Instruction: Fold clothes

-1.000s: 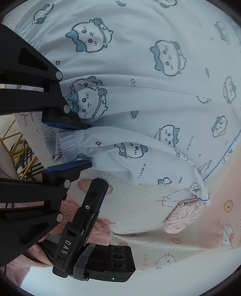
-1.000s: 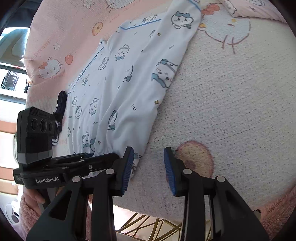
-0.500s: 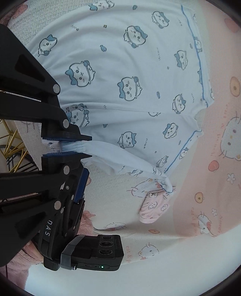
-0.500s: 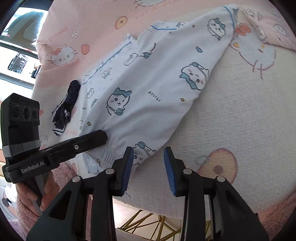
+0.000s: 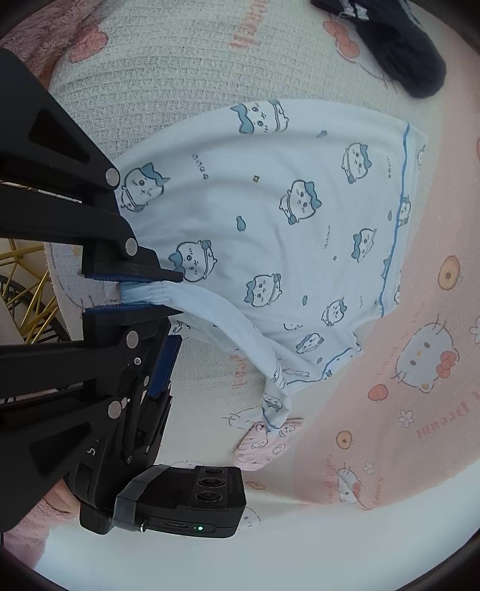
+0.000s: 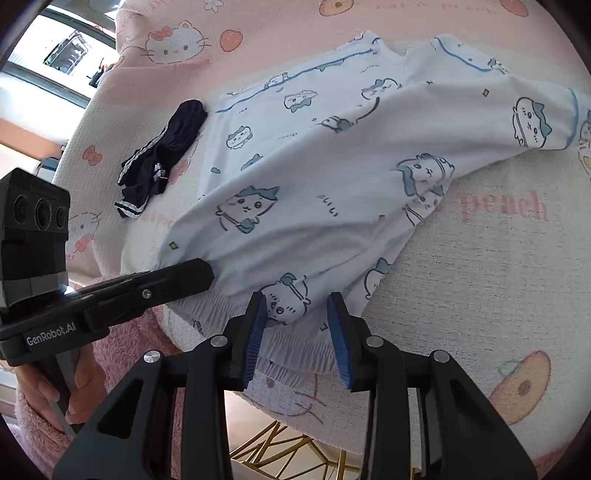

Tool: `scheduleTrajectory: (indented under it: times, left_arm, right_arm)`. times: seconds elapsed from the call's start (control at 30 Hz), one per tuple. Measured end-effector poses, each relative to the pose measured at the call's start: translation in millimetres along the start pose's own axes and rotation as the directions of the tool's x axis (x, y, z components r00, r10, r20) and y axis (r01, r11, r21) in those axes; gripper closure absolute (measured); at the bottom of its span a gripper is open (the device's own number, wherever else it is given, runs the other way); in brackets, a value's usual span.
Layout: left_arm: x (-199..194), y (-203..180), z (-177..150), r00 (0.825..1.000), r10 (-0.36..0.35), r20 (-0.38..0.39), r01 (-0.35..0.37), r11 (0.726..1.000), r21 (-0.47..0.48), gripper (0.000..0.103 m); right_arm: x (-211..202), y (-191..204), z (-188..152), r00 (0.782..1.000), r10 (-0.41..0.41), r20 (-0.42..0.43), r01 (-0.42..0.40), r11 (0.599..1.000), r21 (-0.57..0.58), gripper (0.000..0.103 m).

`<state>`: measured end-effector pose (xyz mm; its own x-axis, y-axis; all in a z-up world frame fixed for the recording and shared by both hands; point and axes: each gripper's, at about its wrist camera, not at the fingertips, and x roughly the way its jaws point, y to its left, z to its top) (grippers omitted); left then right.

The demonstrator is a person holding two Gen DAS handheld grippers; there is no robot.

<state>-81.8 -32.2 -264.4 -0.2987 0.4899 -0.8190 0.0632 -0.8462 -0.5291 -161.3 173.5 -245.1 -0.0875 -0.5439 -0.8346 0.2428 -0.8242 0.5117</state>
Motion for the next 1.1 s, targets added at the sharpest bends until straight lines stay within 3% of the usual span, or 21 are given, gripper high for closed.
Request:
scheduleTrajectory:
  times: [0.13,0.3,0.6,0.77,0.93,1.1]
  left_arm:
    - [2.0,13.6,-8.2,0.999,0.033,-0.010,-0.033,0.999,-0.019,0.093]
    - [-2.2,27.2,-14.4,0.997,0.073,0.001,-0.073,0.997,-0.028,0.093]
    - [0.0,32.7,-26.4,0.996,0.089,-0.016,-0.090,0.995,-0.046,0.094]
    - [21.1,57.8,-33.5,0.994,0.086,-0.069,-0.094,0.988,-0.124,0.093]
    - [14.9,60.1,-30.7,0.994,0.066,-0.082,-0.078,0.987,-0.143,0.086]
    - [-14.9,22.4,-25.2,0.986,0.166,-0.012,-0.166,0.986,-0.004,0.085]
  right_arm:
    - [11.6,2.7,-5.7,0.999,-0.024,-0.027,0.024,1.000,-0.005,0.068]
    - [1.7,-2.9,-9.0,0.999,-0.034,-0.002,0.034,0.999,0.030,0.068]
    - [6.6,-8.3,-12.5,0.998,-0.060,-0.027,0.061,0.998,0.028,0.064]
    - [10.8,-9.1,-17.8,0.996,-0.082,-0.044,0.083,0.996,0.013,0.066]
    - [13.4,-9.7,-22.4,0.993,-0.100,-0.055,0.101,0.995,0.003,0.066]
    - [0.8,2.4,-18.9,0.995,-0.103,-0.001,0.102,0.995,-0.019,0.065]
